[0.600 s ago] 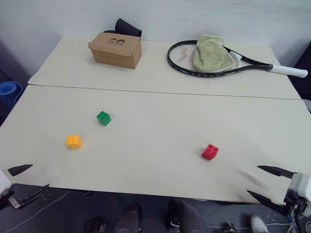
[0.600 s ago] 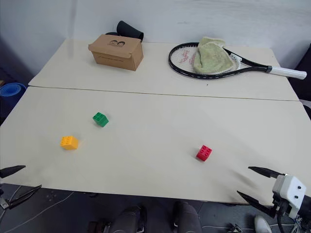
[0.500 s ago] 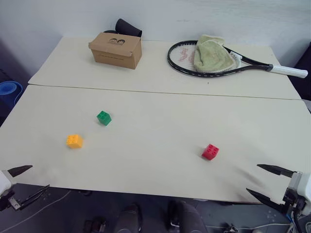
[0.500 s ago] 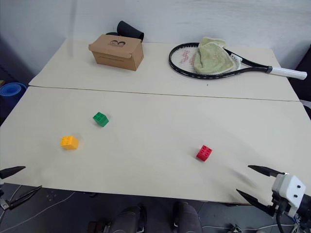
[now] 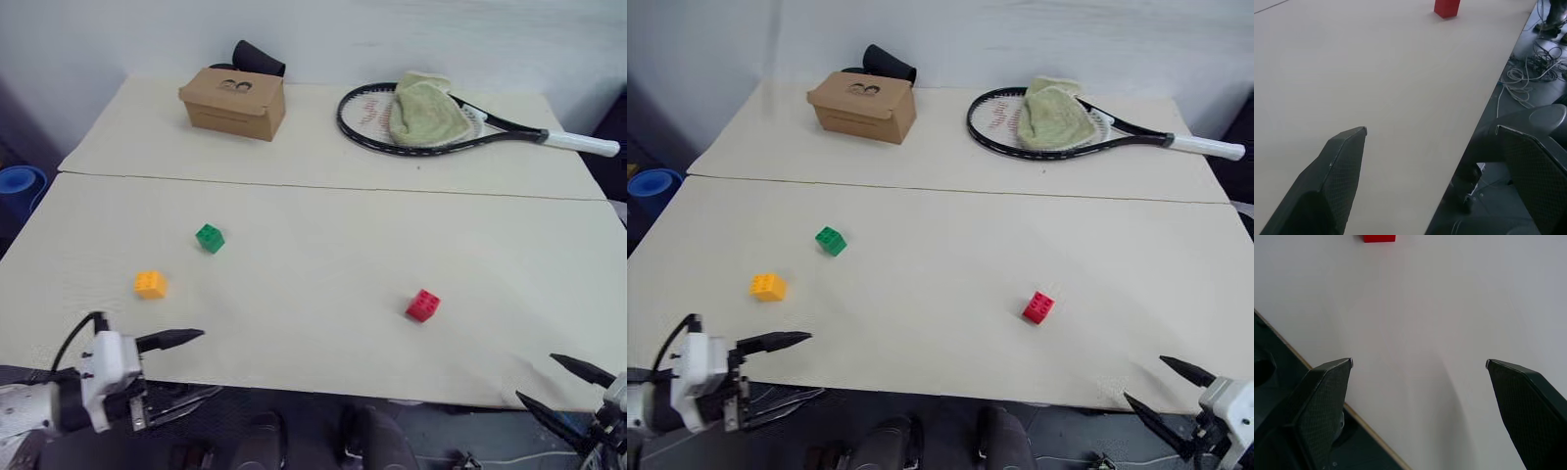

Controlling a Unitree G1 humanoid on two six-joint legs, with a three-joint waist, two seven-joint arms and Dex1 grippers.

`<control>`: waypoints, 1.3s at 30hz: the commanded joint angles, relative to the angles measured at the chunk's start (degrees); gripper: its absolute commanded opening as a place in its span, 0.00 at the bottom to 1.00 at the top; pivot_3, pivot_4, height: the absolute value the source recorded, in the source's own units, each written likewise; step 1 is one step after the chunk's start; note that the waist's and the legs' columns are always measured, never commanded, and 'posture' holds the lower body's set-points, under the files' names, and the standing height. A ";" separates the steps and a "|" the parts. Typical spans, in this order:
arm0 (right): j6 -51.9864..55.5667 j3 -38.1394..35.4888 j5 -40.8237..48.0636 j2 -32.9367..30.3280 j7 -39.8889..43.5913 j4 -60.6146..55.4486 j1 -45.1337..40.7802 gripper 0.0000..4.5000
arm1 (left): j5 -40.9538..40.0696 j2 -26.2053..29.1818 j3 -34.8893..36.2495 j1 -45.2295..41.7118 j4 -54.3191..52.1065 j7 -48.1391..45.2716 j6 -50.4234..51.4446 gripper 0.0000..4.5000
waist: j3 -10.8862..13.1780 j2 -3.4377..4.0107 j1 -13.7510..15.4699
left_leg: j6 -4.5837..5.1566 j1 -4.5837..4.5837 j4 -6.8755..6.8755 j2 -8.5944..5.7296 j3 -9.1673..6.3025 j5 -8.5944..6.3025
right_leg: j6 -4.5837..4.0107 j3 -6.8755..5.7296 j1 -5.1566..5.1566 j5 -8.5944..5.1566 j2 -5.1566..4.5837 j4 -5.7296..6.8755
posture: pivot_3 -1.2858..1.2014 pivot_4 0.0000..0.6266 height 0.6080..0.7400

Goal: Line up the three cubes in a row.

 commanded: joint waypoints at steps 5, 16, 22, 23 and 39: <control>7.45 11.89 0.10 -2.60 -1.91 -5.07 -18.45 1.00 | 1.97 0.42 -5.08 -6.25 1.74 0.80 0.38 0.99 | 0.01 -0.01 -1.36 | -0.16 0.02 0.59 0.50 0.28 -0.17 | -0.20 0.33 -0.20 0.02 0.52 0.24 | 0.52 0.24 1.00; 15.70 26.00 -5.18 -3.70 0.81 5.81 -37.85 1.00 | 3.07 -0.14 -6.10 -6.30 0.77 1.47 0.21 0.99 | 0.00 0.01 0.05 | -0.02 -0.12 0.85 0.45 0.37 -0.33 | -0.11 0.32 -0.48 0.06 0.45 0.43 | 0.52 0.24 1.00; 14.25 27.81 -6.88 -3.01 0.76 9.13 -40.31 0.81 | 3.34 -0.54 -5.97 -4.72 -0.39 2.45 0.19 1.00 | 0.00 0.01 0.15 | 0.10 -0.11 1.04 0.44 0.38 -0.40 | -0.06 0.37 -0.44 0.15 0.41 0.50 | 0.52 0.24 1.00; 14.00 28.15 -6.76 -3.12 1.55 9.05 -40.47 0.73 | 3.41 -0.52 -5.90 -4.60 -0.32 2.56 0.16 1.00 | 0.00 0.01 0.15 | 0.09 -0.11 1.04 0.44 0.38 -0.40 | -0.07 0.37 -0.44 0.16 0.41 0.50 | 0.52 0.24 1.00; 14.08 43.73 -10.97 1.16 16.83 18.76 -64.02 0.33 | 4.03 -0.13 -5.79 -5.37 1.26 2.66 -0.12 1.00 | 0.00 0.01 -1.36 | 0.03 -0.08 1.05 0.50 0.37 -0.37 | -0.10 0.34 -0.47 0.17 0.45 0.60 | 0.52 0.24 1.00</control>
